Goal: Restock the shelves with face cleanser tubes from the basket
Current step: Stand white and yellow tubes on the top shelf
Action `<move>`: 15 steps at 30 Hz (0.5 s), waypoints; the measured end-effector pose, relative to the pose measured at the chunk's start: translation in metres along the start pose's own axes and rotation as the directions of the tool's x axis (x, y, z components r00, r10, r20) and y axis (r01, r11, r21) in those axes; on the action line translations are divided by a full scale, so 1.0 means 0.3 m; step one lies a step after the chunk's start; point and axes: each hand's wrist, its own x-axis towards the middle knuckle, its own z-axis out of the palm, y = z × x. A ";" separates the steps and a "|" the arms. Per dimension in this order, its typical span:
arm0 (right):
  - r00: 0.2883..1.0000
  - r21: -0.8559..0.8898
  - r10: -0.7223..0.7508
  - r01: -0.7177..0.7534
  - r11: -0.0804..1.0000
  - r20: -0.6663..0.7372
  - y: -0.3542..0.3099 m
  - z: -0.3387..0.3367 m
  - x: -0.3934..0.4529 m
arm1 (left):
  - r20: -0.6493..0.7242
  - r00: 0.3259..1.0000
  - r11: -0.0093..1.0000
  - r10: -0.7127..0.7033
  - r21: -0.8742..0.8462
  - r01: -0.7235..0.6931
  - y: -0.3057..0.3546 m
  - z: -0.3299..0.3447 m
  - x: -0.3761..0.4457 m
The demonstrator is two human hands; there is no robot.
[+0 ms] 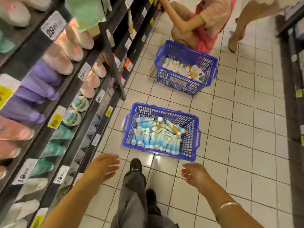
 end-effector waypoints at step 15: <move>0.995 -0.449 -0.073 0.037 0.893 -0.064 -0.181 0.182 0.879 | 0.025 0.980 0.980 -0.196 0.044 0.195 0.076 0.434 0.921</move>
